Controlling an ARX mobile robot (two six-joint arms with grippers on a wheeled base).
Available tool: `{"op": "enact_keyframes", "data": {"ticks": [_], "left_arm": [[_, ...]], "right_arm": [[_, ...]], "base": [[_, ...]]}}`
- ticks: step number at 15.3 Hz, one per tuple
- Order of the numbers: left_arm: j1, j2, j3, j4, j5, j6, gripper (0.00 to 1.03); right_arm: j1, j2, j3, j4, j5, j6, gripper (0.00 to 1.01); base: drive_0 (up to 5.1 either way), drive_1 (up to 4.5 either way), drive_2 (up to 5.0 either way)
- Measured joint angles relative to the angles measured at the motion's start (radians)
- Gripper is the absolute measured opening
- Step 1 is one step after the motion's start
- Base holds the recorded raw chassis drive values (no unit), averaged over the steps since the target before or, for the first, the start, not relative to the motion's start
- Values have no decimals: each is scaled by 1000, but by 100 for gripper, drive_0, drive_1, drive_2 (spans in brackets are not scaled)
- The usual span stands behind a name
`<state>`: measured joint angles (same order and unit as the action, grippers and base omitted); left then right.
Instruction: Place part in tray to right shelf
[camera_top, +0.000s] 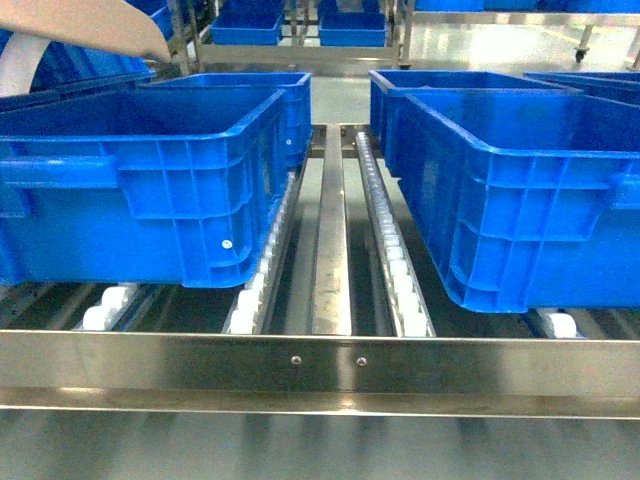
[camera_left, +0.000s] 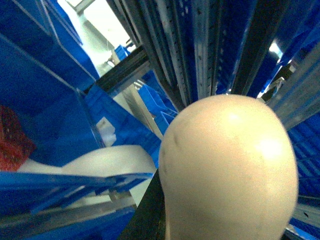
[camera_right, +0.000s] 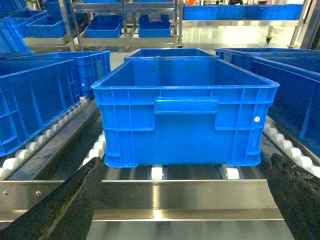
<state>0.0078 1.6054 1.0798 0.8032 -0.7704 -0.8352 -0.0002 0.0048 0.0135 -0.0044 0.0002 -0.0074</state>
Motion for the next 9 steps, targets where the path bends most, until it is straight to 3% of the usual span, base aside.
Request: {"op": "enact_keyframes", "data": {"ticks": [1,3,6,8,9], "left_arm": [[-5,-1,13,21,-13,89,15],[-5,-1,12,9,-15,154,15],[-4,-22,-14,5,-2,161,15],[-4,-77,-52,-18,36,127,15],[-4,-127,-101,39,75,128,15]], "right_arm": [[0,0,0,0,0,0,98],[0,0,0,0,0,0,98],[0,0,0,1,0,0,98],[0,0,0,0,0,0,98],[0,0,0,0,0,0,98]], "base": [[0,0,0],[0,0,0],[0,0,0],[0,0,0],[0,0,0]]}}
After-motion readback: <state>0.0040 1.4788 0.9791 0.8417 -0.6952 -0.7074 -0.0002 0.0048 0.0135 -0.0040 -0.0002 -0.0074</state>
